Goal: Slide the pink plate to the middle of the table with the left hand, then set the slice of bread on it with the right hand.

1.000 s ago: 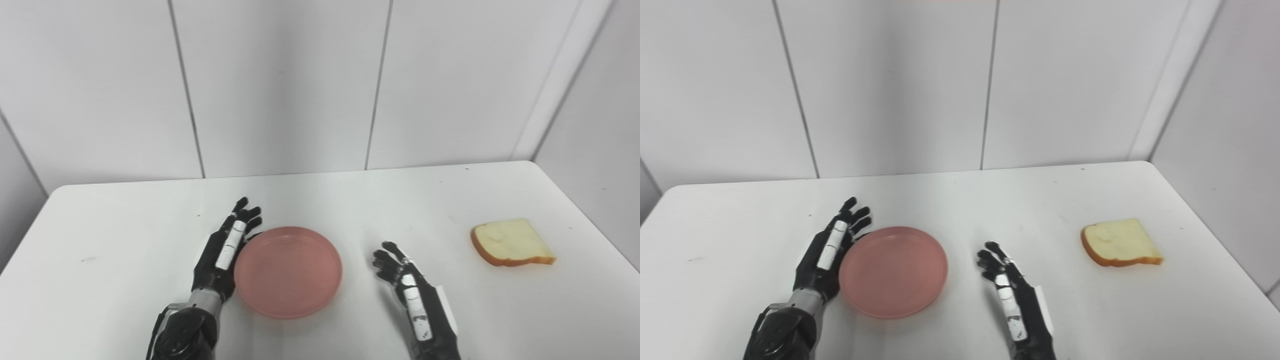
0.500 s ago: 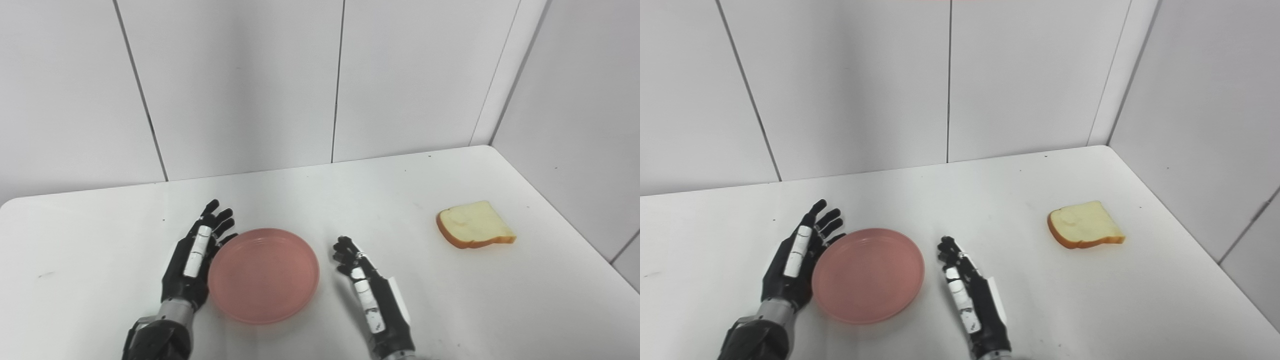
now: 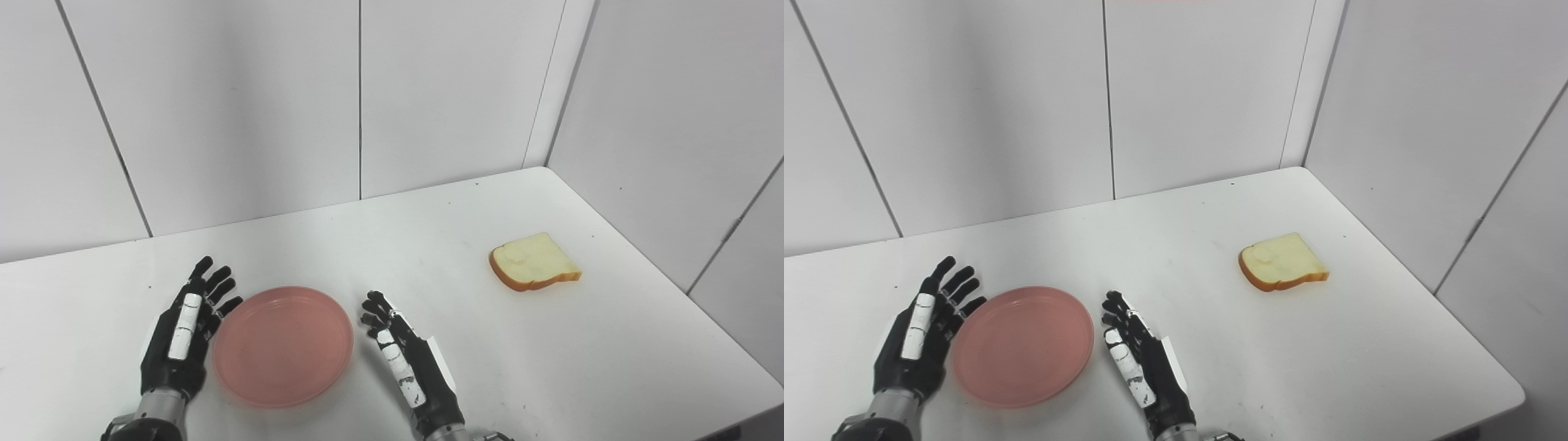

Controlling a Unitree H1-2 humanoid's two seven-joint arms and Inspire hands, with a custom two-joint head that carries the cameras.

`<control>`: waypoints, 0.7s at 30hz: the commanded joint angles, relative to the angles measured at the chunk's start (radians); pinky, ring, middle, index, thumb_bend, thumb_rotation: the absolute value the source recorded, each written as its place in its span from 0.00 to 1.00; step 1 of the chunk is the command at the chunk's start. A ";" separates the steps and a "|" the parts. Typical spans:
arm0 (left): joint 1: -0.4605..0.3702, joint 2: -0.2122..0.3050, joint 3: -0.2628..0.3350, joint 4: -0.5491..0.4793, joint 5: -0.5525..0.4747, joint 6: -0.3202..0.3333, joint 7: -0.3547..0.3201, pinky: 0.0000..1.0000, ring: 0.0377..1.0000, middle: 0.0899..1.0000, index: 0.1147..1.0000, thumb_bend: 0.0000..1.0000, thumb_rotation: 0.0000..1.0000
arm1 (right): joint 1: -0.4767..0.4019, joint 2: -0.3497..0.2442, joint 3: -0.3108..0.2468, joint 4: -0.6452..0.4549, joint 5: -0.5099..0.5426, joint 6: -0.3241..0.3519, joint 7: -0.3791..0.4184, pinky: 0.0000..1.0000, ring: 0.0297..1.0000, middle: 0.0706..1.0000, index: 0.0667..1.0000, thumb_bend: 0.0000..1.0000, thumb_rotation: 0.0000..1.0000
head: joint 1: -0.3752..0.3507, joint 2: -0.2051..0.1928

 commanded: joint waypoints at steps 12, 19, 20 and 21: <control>-0.009 0.001 -0.017 0.090 0.021 -0.021 0.010 0.76 0.87 0.84 0.88 0.90 0.74 | -0.092 -0.136 -0.129 -0.184 -0.080 0.009 -0.029 0.86 0.87 0.88 0.91 0.76 0.91 | -0.003 -0.012; -0.021 -0.003 -0.017 0.129 0.021 -0.042 0.003 0.77 0.87 0.84 0.89 0.90 0.74 | -0.266 -0.306 -0.246 -0.339 0.004 0.225 0.039 0.84 0.86 0.86 0.92 0.81 0.85 | -0.016 -0.024; -0.022 -0.003 -0.016 0.132 0.020 -0.044 0.000 0.77 0.87 0.84 0.89 0.90 0.74 | -0.285 -0.331 -0.257 -0.343 0.018 0.251 0.052 0.84 0.86 0.85 0.92 0.80 0.84 | -0.016 -0.024; -0.022 -0.003 -0.016 0.133 0.019 -0.044 -0.001 0.77 0.87 0.84 0.89 0.90 0.74 | -0.303 -0.356 -0.267 -0.350 0.027 0.282 0.065 0.84 0.85 0.84 0.91 0.80 0.83 | -0.016 -0.024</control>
